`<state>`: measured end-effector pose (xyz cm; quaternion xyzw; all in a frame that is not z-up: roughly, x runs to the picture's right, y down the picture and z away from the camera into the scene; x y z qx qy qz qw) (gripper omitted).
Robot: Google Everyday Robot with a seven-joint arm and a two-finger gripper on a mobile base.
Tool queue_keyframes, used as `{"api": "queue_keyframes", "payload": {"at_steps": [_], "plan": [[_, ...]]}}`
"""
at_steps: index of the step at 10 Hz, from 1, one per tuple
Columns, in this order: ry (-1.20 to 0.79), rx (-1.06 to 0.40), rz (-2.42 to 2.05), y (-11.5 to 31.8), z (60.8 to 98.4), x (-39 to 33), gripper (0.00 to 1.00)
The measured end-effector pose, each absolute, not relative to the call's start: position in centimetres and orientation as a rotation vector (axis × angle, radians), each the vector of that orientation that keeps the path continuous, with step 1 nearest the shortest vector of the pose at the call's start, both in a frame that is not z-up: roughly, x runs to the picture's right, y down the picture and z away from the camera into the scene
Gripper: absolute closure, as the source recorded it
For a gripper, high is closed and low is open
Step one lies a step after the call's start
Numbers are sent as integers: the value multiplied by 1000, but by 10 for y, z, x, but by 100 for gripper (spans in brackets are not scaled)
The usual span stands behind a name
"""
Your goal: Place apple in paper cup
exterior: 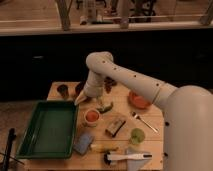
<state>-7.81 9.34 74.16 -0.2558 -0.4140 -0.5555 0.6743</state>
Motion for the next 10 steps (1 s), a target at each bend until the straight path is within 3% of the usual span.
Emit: {"api": "queue_keyframes", "payload": {"at_steps": [10], "plan": [[-921, -579, -1268, 85, 741, -75, 20]]}}
